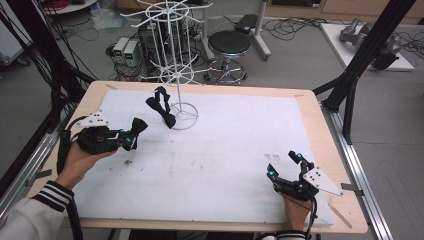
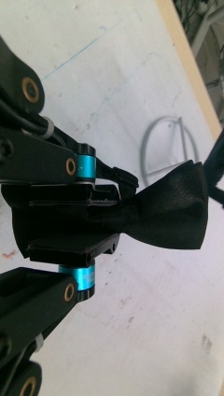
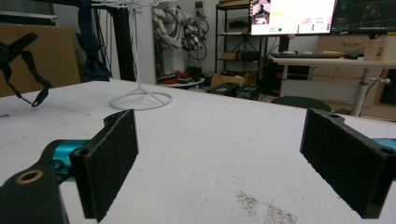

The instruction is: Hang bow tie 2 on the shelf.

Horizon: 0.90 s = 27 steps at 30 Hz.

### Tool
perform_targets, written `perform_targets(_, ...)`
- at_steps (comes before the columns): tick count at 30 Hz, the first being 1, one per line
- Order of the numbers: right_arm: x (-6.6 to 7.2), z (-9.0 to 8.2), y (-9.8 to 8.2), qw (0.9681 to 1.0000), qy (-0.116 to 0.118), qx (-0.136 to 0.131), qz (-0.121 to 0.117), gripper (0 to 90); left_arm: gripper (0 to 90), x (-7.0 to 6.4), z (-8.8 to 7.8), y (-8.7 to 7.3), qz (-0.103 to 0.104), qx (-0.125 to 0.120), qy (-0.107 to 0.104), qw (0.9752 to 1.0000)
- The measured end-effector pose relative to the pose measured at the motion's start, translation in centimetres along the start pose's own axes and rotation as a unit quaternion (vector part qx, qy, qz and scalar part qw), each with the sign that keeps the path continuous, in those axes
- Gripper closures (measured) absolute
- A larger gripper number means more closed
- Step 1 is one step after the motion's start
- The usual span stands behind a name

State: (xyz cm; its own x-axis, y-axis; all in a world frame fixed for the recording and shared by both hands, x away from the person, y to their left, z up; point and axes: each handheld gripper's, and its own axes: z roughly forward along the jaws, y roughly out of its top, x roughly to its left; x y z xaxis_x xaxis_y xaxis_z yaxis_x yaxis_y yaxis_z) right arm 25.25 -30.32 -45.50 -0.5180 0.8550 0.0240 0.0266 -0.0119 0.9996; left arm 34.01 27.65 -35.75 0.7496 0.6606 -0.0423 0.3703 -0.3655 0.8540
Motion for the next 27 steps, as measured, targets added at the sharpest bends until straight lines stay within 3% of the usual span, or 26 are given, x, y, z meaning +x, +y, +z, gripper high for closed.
perform_targets(15, 0.0, 0.0, 0.0, 1.0000, 0.000, 0.000, 0.001, 10.8, 75.4, 1.0, -1.3, 1.7, -0.018, -0.068, 0.008, 0.9975)
perform_targets(27, 0.0, 0.0, 0.0, 1.0000, -0.001, -0.002, 0.000, 10.8, 75.4, 2.6, -1.9, 3.7, -0.039, -0.114, 0.011, 0.9926)
